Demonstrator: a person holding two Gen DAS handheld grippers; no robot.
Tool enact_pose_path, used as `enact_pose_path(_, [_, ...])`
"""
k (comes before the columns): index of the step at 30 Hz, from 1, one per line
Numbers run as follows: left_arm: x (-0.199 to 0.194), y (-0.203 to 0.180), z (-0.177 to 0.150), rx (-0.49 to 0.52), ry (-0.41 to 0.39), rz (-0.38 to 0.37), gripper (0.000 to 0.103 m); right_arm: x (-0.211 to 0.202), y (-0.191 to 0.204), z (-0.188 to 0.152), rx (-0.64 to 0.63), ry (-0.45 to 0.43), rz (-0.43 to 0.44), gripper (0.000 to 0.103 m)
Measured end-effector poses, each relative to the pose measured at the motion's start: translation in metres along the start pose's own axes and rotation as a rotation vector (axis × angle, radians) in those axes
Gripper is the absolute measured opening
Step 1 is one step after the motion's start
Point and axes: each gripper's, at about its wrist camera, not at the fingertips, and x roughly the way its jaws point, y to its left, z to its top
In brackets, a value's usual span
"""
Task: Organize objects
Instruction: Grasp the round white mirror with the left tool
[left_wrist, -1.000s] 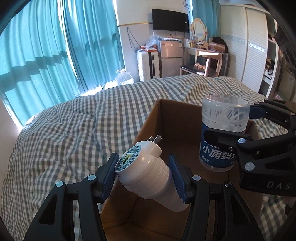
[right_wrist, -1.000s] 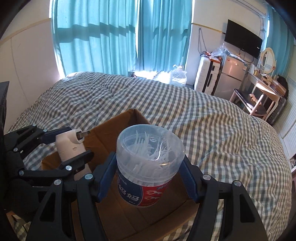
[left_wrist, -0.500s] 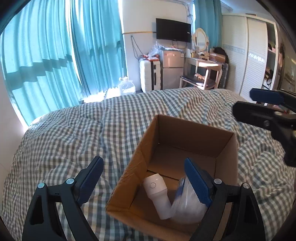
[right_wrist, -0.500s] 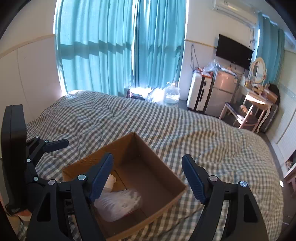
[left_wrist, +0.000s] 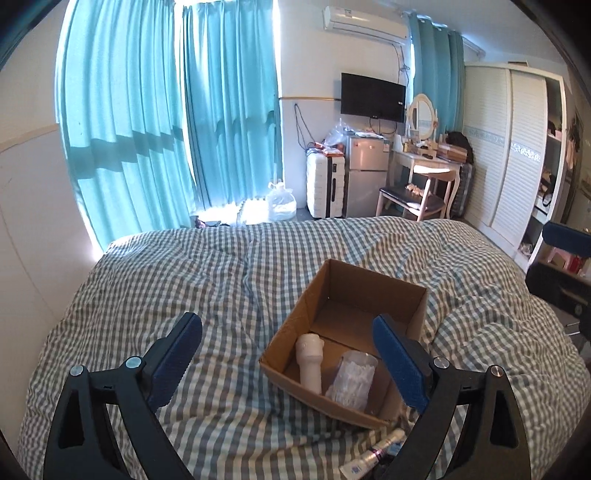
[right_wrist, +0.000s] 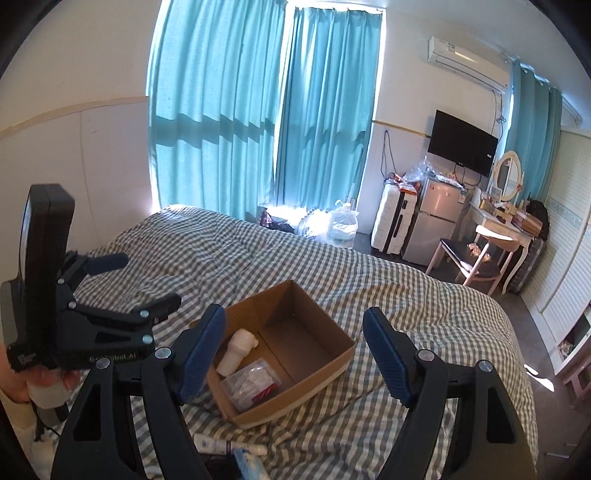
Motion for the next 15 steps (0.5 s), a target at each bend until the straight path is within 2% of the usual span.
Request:
enact_pose_path(4, [-0.020,0.002,-0.021,-0.012,0.009,0.021,0.096,-0.026,0.017,-0.024,-0.005,0.016,0.014,0.077])
enact_pose_path(8, [-0.031,0.001,-0.053,-0.013,0.031,0.029,0.097,-0.042,0.026,-0.060,0.045,0.042,0.064,0.077])
enact_pose_path(11, [-0.033,0.000,-0.080,-0.006,0.053,0.048,0.097,-0.045,0.030,-0.097,0.072,0.085,0.060,0.077])
enact_pose_path(15, [-0.033,-0.005,-0.117,-0.005,0.100,0.030,0.097,-0.037,0.031,-0.139,0.112,0.150,0.023,0.077])
